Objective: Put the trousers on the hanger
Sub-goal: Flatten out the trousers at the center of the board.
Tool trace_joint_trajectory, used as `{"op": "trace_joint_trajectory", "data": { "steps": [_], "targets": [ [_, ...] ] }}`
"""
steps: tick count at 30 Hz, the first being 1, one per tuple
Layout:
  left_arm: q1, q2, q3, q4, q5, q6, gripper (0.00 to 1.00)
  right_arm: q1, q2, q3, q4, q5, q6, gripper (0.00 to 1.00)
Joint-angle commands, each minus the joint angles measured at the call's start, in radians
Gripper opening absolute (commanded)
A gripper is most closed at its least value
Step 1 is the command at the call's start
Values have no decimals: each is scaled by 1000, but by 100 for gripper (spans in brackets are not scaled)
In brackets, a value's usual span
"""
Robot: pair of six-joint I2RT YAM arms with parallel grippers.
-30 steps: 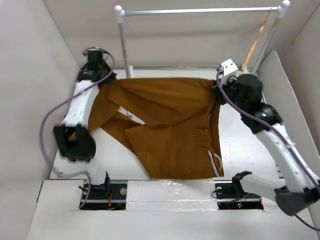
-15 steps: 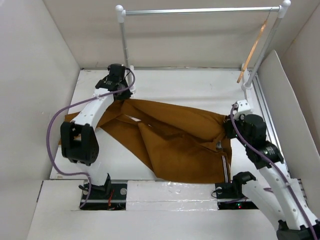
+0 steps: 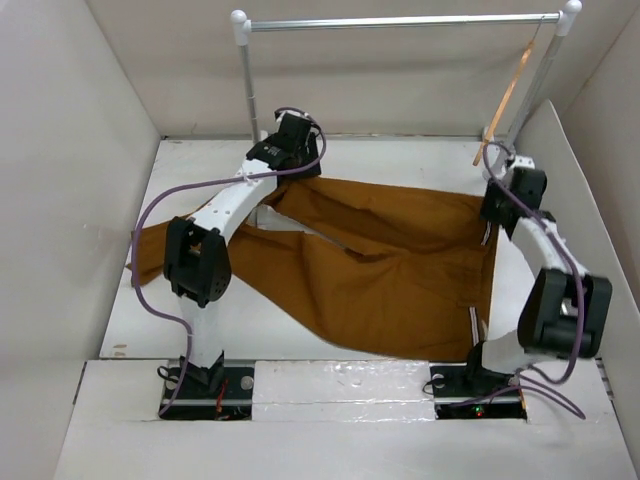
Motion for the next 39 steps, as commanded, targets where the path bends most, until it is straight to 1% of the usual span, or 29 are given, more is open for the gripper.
{"op": "trace_joint_trajectory", "data": {
  "steps": [1, 2, 3, 5, 6, 8, 10, 11, 12, 13, 14, 15, 16, 17, 18, 19, 20, 21, 22, 23, 25, 26, 27, 28, 29, 33, 35, 37, 39],
  "targets": [
    [71, 22, 81, 0, -30, -8, 70, -37, 121, 180, 174, -7, -51, 58],
    [71, 23, 94, -21, -33, -5, 78, -37, 170, 251, 121, -7, -54, 78],
    [71, 20, 89, -41, -59, -3, 82, -37, 185, 285, 76, -39, -59, 82],
    [71, -48, -1, -24, -68, 12, 85, -37, 180, 285, 42, -85, -80, 85],
    [71, -118, -39, 9, -87, 21, 85, -37, 132, 259, 47, -98, -77, 86],
    [71, -199, -159, 37, -101, 55, 84, -37, 60, 175, 68, -154, -56, 87],
    [71, -338, -243, 60, -159, 61, 83, 13, -93, 36, 70, -176, -34, 84],
    [71, -385, -341, 60, -180, 48, 80, 43, -147, -15, 73, -179, -30, 74],
    [71, -484, -392, 63, -224, 25, 79, 76, -205, -105, 73, -185, -27, 67],
    [88, -532, -449, 62, -240, -4, 77, 160, -310, -142, 68, -193, -18, 52],
    [117, -575, -563, 60, -243, -44, 73, 210, -360, -175, 38, -201, -13, 12],
    [158, -623, -618, 49, -196, -145, 70, 259, -397, -201, 19, -204, -7, 0],
    [211, -705, -674, 49, -150, -201, 67, 368, -464, -245, 10, -213, 2, 0],
    [352, -741, -795, 51, -103, -247, 65, 424, -485, -261, 2, -230, 4, 0],
    [435, -811, -851, 81, 33, -323, 65, 479, -497, -267, -11, -230, 6, 0],
    [518, -844, -910, 98, 101, -350, 66, 532, -502, -261, -22, -231, -4, 0],
    [652, -864, -995, 112, 150, -371, 69, 629, -480, -249, -36, -259, -25, 0],
    [704, -872, -1032, 112, 160, -399, 70, 724, -430, -194, -97, -280, -80, 1],
    [704, -867, -1032, 112, 160, -405, 70, 725, -430, -193, -98, -280, -112, 1],
    [720, -861, -1055, 112, 160, -408, 72, 832, -366, -137, -128, -299, -141, 16],
    [804, -847, -1075, 135, 211, -414, 74, 937, -289, -70, -176, -297, -236, 33],
    [825, -843, -1103, 146, 240, -423, 74, 987, -250, -22, -168, -302, -263, 55],
    [867, -826, -1113, 169, 251, -428, 75, 1074, -163, -2, -150, -306, -281, 62],
    [882, -812, -1124, 181, 252, -430, 76, 1104, -108, 26, -142, -313, -321, 67],
    [895, -781, -1127, 204, 251, -430, 81, 1153, -6, 85, -103, -314, -344, 72],
    [895, -691, -1100, 226, 284, -434, 86, 1207, 184, 231, -18, -313, -360, 74],
    [895, -663, -1109, 246, 297, -459, 87, 1216, 316, 294, 28, -311, -361, 76],
    [895, -629, -1124, 299, 294, -491, 87, 1225, 449, 395, 39, -285, -360, 76],
    [895, -593, -1124, 342, 292, -506, 87, 1225, 524, 458, 27, -251, -366, 76]
  ]
}}
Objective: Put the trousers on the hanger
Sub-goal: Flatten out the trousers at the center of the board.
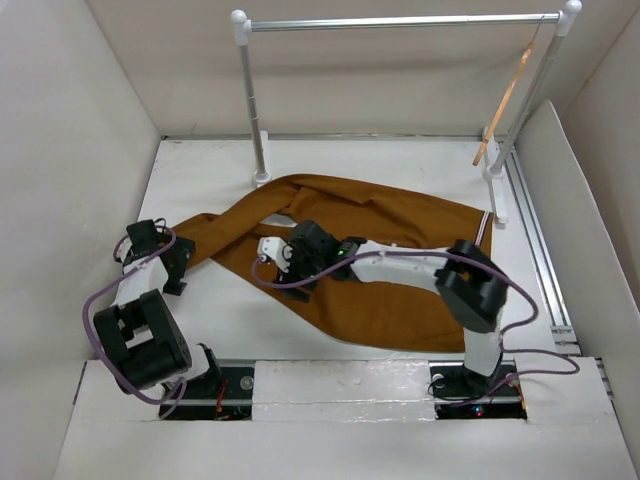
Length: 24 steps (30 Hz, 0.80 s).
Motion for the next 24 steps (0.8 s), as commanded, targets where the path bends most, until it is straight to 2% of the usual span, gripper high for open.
{"op": "trace_joint_trajectory", "data": {
  "steps": [1, 3, 6, 8, 10, 12, 13, 14, 16, 20, 24],
  "targets": [
    [2, 35, 7, 99, 17, -51, 87, 5, 106, 150, 58, 44, -22, 76],
    [2, 65, 38, 111, 2, -48, 87, 17, 184, 191, 41, 39, -20, 76],
    [2, 89, 72, 139, -25, -42, 87, 63, 248, 221, 42, 110, -19, 75],
    [-7, 109, 94, 156, -35, -41, 87, 75, 275, 222, 48, 163, 3, 71],
    [-32, 150, 116, 157, -44, -44, 82, 85, 305, 212, 51, 191, 25, 66],
    [-42, 175, 136, 174, -44, -39, 61, 94, 310, 183, 59, 213, 33, 45],
    [-42, 181, 139, 185, -44, -36, 40, 94, 307, 174, 61, 216, 32, 28],
    [-42, 183, 153, 185, -44, -33, 19, 94, 304, 165, 50, 219, 35, 1],
    [-42, 200, 177, 176, -95, -21, 0, 94, 266, 120, 54, 198, 10, 0],
    [-42, 172, 274, 130, -105, 22, 0, 146, 115, -30, 61, 78, -79, 0],
    [-42, 70, 320, 121, -151, 58, 0, 180, -6, -172, 13, 13, -108, 0]
  ]
}}
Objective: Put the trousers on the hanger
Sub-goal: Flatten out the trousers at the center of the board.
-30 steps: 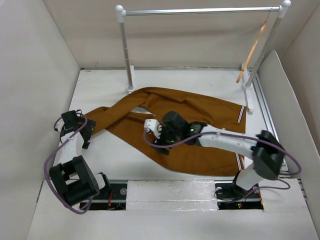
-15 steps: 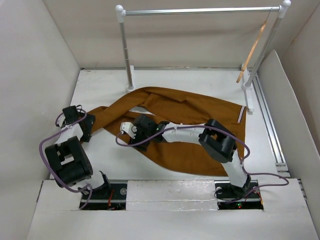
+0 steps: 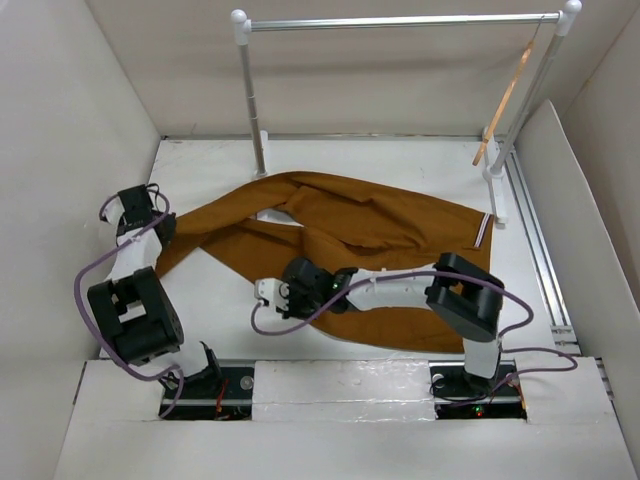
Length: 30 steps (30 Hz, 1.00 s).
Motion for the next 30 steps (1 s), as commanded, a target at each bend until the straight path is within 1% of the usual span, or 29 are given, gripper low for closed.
{"op": "trace_joint_trajectory", "data": {
  "steps": [1, 2, 4, 6, 7, 8, 9, 10, 11, 12, 13, 14, 15, 16, 18, 19, 21, 22, 23, 25, 26, 28, 29, 30],
  "targets": [
    [2, -109, 77, -6, -66, 49, 0, 41, -93, -101, -97, -98, -37, 0],
    [2, -114, 100, -36, -72, 52, 0, 53, -148, -155, -97, -100, -32, 0],
    [2, -137, 114, -47, -72, 60, 0, 53, -222, -204, -104, -100, -20, 0],
    [-12, -154, 116, -44, -78, 63, 0, 53, -248, -200, -127, -48, 0, 0],
    [-27, -163, 119, -47, -81, 66, 0, 53, -254, -189, -129, -28, 2, 10],
    [-38, -169, 131, -58, -85, 71, 0, 53, -253, -169, -125, 21, -4, 25],
    [-49, -184, 137, -66, -98, 74, 0, 53, -224, -117, -114, 35, -13, 40],
    [-58, -187, 142, -72, -102, 75, 0, 53, -195, -76, -117, 40, -33, 52],
    [-70, -195, 148, -81, -102, 75, 0, 40, -158, -22, -127, 44, -41, 63],
    [-70, -223, 155, -83, -95, 75, 0, 40, -47, 133, -141, 73, -43, 68],
    [-70, -223, 155, -83, -95, 75, 0, 40, -46, 135, -141, 73, -43, 70],
    [-81, -230, 168, -86, -95, 74, 0, 31, -6, 182, -138, 98, -43, 71],
    [-81, -246, 175, -87, -89, 75, 0, 30, 34, 226, -138, 101, -43, 71],
    [-81, -249, 186, -92, -84, 77, 0, 21, 118, 312, -152, 107, -29, 72],
    [-81, -247, 227, -109, -72, 81, 0, 21, 192, 378, -163, 116, -23, 72],
    [-81, -246, 244, -115, -70, 83, 0, 21, 244, 410, -167, 128, -12, 72],
    [-81, -249, 269, -116, -63, 86, 0, 21, 269, 414, -163, 159, 5, 65],
    [-81, -249, 275, -115, -58, 86, 0, 21, 273, 382, -139, 193, 29, 57],
    [-81, -247, 286, -115, -56, 86, 0, 21, 264, 354, -125, 213, 39, 45],
    [-81, -247, 292, -110, -47, 86, 0, 21, 246, 304, -94, 227, 68, 4],
    [-81, -244, 296, -104, -47, 88, 0, 21, 219, 246, -86, 228, 71, 0],
    [-90, -238, 301, -101, -52, 92, 0, 30, 174, 173, -57, 213, 69, 0],
    [-90, -229, 309, -95, -55, 95, 0, 30, 143, 131, -40, 180, 63, 0],
    [-90, -224, 313, -93, -59, 97, 0, 55, 72, 40, -28, 173, 57, 0]
  ]
}}
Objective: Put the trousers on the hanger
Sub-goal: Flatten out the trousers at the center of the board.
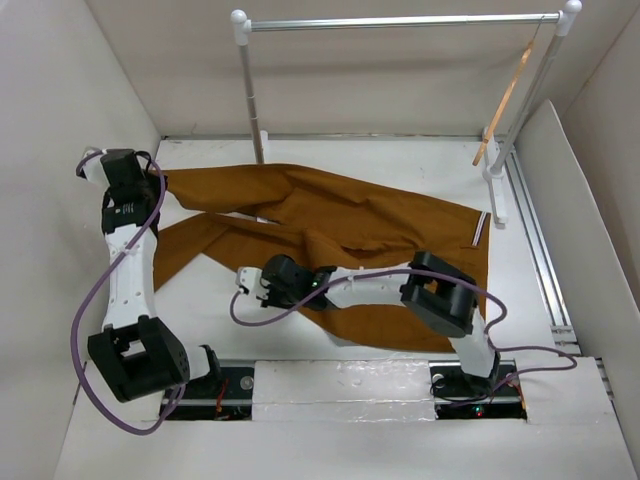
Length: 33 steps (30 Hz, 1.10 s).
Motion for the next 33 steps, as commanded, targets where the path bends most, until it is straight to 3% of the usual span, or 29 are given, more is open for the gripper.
{"op": "trace_joint_trajectory", "data": {
  "steps": [1, 6, 8, 12, 13, 15, 16, 18, 19, 20, 22, 24, 27, 31, 33],
  "targets": [
    [-4, -5, 60, 38, -19, 24, 0, 39, -125, -192, -50, -43, 2, 0],
    [-4, 77, 117, 58, -72, 62, 0, 115, -401, -425, -105, -211, -62, 0],
    [-4, 149, 160, 47, -78, 86, 0, 149, -526, -451, -185, -271, -87, 0],
    [-4, 312, 257, -16, -135, 160, 0, 158, -601, -422, -323, -252, -119, 0],
    [-4, 356, 289, -29, -137, 175, 0, 158, -600, -389, -345, -232, -131, 13],
    [-16, 522, 459, -153, -146, 197, 7, 158, -587, -352, -352, -180, -137, 21],
    [-16, 572, 520, -189, -152, 214, 12, 158, -581, -332, -374, -164, -133, 25],
    [-25, 674, 671, -240, -149, 241, 37, 146, -577, -274, -385, -123, -115, 30],
    [-36, 705, 723, -261, -141, 257, 72, 134, -580, -264, -386, -111, -93, 36],
    [-47, 760, 848, -325, -143, 261, 86, 125, -595, -249, -382, -89, -72, 38],
    [-47, 757, 864, -333, -137, 263, 90, 109, -600, -246, -376, -74, -40, 44],
    [-47, 704, 806, -301, -114, 249, 90, 80, -623, -238, -371, -32, -16, 47],
    [-71, 527, 557, -183, -68, 237, 86, 33, -652, -228, -383, 64, 53, 56],
    [-209, 262, 164, -67, -85, 238, 76, -90, -769, -270, -389, 116, 198, 64],
    [-349, 162, 0, -48, -106, 225, 71, -209, -825, -312, -394, 135, 302, 65]
  ]
}}
